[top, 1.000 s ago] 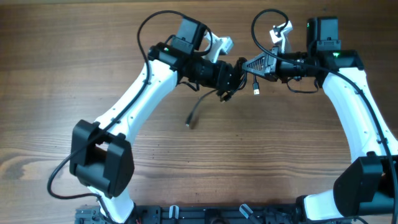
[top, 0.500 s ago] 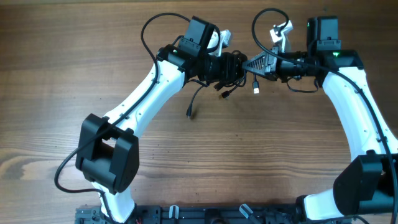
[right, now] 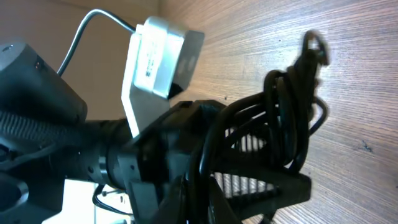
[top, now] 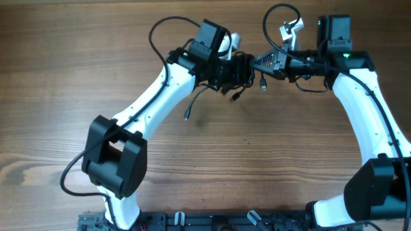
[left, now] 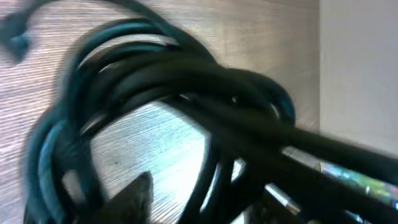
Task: Untangle cables
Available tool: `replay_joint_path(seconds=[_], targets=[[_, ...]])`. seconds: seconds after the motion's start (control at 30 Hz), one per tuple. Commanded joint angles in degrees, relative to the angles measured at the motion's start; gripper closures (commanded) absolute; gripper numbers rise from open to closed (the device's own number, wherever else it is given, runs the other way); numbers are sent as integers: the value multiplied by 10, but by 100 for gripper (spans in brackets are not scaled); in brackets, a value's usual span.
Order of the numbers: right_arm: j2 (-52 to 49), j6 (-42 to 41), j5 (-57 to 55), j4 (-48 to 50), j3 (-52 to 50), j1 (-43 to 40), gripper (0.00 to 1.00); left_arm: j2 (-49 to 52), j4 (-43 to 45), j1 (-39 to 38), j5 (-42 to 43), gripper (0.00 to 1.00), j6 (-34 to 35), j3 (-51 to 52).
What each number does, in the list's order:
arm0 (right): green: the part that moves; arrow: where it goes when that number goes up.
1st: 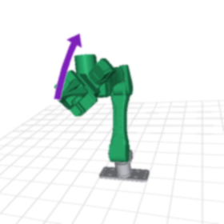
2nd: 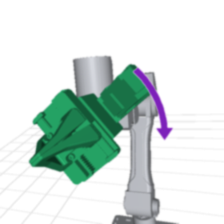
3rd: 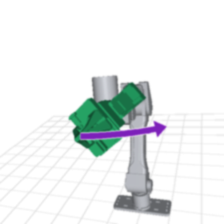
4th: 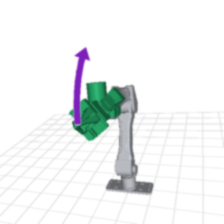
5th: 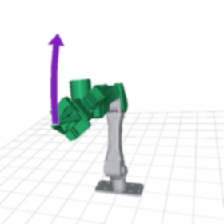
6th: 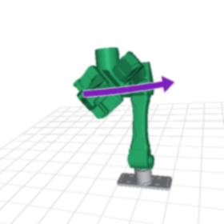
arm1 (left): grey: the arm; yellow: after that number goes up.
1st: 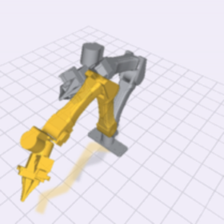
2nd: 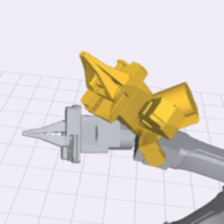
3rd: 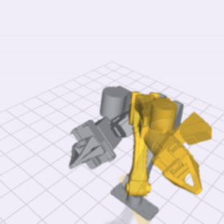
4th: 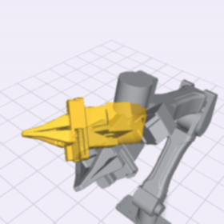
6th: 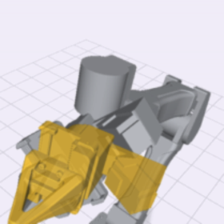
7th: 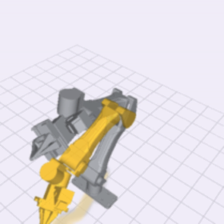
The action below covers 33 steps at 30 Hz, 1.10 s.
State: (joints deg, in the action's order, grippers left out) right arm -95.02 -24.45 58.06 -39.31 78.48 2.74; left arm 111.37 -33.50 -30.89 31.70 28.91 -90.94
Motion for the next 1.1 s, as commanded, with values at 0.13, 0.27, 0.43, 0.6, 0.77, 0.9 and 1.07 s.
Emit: replay_joint_path(seconds=[0.13, 0.27, 0.43, 0.6, 0.77, 0.9, 1.07], targets=[[3, 5, -62, -16, 17, 2, 96, 18, -12, 20, -58, 96, 1, 0], [4, 20, -168, -46, 17, -15, 96, 18, -42, 46, -57, 96, 1, 0], [20, 49, -335, -78, 20, -52, 96, 18, -75, 78, -41, 96, -2, 0], [34, 28, -547, -85, 20, -56, 96, 18, -75, 107, -5, 96, -2, 0], [34, 90, -426, -66, 20, -56, 95, 18, -75, 117, 84, 96, -35, 0], [34, 215, -187, -54, 20, -55, 60, 18, -61, 121, 168, 96, -20, 0], [34, 212, -114, -57, 20, -38, 50, 18, 2, 142, 217, 96, 176, 0]])
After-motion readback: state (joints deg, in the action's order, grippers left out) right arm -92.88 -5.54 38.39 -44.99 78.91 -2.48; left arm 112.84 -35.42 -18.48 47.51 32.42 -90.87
